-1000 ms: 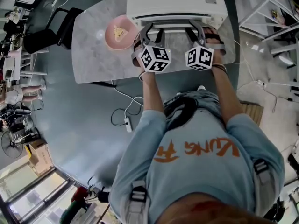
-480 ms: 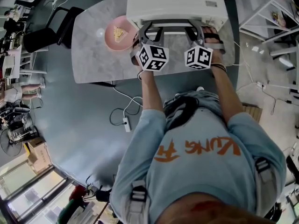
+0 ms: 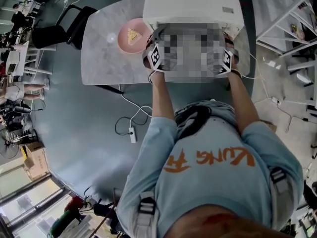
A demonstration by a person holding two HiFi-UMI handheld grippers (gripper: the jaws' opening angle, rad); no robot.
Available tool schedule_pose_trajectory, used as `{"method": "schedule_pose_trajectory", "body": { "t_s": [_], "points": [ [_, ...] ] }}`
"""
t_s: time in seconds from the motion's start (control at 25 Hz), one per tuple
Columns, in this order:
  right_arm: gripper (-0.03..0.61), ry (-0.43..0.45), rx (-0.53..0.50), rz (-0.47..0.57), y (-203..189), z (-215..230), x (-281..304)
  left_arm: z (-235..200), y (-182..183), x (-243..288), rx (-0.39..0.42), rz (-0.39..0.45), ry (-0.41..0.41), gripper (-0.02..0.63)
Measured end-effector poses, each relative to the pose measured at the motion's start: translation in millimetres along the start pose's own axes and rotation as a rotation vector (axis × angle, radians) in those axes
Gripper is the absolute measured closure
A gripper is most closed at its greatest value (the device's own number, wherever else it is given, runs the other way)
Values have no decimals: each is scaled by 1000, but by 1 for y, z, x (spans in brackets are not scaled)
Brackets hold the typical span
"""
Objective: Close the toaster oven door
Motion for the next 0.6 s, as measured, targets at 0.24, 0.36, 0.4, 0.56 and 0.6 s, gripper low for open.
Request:
{"method": "schedule_pose_trajectory", "body": {
  "t_s": [0.24,0.36,0.4,0.56,0.6],
  "points": [
    [453,-68,340,186,24,34,-16,-2,27,-15,-246,194,120,440],
    [484,-125,472,262,34,54,-24,-12,48,-22,-362,315,198,445],
    [500,-144,510,286,38,61,-26,-17,55,-24,-390,351,223,453],
    [580,-227,619,383,51,90,-33,-37,85,-34,-482,489,372,605],
    [580,-245,643,405,53,97,-34,-41,91,-37,-498,515,409,611]
  ]
}}
Point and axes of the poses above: the fingertips, and each gripper's own axes: x forward along the fingers, z to its right, y out of its top, the point moved 9 cm from there along -x, backward along the fingers, and after that the axes turned 13 degrees about z, right-handed, at the moved point
